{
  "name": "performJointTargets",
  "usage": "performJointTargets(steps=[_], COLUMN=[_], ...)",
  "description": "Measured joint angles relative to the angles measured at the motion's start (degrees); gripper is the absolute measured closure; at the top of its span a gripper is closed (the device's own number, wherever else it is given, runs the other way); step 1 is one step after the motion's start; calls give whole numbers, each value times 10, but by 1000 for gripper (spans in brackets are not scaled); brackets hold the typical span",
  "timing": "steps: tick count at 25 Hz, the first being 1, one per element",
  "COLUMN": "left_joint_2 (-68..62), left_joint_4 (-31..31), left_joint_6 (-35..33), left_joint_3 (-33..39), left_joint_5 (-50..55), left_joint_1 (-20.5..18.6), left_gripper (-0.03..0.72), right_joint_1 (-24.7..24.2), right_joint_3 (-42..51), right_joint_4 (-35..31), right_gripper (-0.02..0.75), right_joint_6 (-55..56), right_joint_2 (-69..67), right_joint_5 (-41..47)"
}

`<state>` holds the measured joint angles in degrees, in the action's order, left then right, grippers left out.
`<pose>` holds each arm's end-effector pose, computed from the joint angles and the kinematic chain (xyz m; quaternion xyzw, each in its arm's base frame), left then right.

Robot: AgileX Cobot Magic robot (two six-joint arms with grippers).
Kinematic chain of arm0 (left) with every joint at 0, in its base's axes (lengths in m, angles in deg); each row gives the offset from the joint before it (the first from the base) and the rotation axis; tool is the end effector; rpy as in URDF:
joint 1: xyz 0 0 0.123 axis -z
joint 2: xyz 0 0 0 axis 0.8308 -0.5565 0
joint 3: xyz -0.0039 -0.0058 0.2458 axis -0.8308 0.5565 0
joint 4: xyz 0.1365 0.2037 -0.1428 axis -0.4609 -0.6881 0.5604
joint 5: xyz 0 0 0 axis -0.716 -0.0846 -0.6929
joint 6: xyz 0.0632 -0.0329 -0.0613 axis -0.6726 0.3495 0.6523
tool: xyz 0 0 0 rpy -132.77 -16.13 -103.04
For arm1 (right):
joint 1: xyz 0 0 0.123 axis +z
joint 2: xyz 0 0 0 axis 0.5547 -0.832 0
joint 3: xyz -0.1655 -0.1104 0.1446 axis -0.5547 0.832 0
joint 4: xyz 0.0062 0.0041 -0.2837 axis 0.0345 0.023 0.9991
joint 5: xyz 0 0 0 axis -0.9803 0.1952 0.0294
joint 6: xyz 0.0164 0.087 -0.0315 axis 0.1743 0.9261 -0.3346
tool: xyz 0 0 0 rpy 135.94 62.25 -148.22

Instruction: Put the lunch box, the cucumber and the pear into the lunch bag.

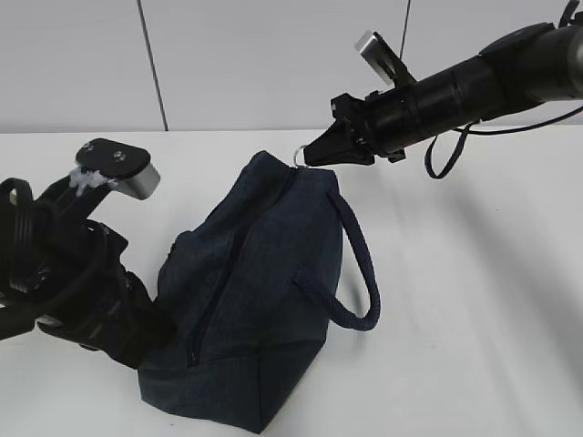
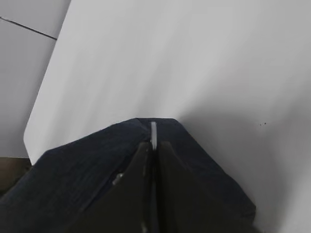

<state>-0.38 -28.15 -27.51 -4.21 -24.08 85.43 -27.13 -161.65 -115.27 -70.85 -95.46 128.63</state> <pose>0.2337 -0.1642 0.1606 0.3329 0.9089 -0.1883 0.1662 0.4488 0.1258 0.1528 -0.1538 0.8514 0.4388 0.2428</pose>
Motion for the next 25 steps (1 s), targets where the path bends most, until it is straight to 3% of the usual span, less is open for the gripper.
performJointTargets(steps=[5, 10, 13, 25], left_joint_2=[0, 4, 20, 26], left_joint_4=[19, 37, 38, 45], left_joint_6=[0, 3, 3, 42], left_joint_3=[3, 3, -10, -117], left_joint_5=[17, 29, 38, -36], left_joint_1=[-1, -1, -1, -1], left_gripper=[627, 425, 349, 323], right_joint_1=[-2, -2, -2, -2], right_joint_3=[-27, -36, -36, -36], right_joint_4=[-15, -22, -22, -25], right_gripper=[738, 738, 738, 738], right_joint_6=[-7, -7, -7, -7], right_joint_2=[0, 0, 0, 0], right_joint_5=[37, 56, 59, 63])
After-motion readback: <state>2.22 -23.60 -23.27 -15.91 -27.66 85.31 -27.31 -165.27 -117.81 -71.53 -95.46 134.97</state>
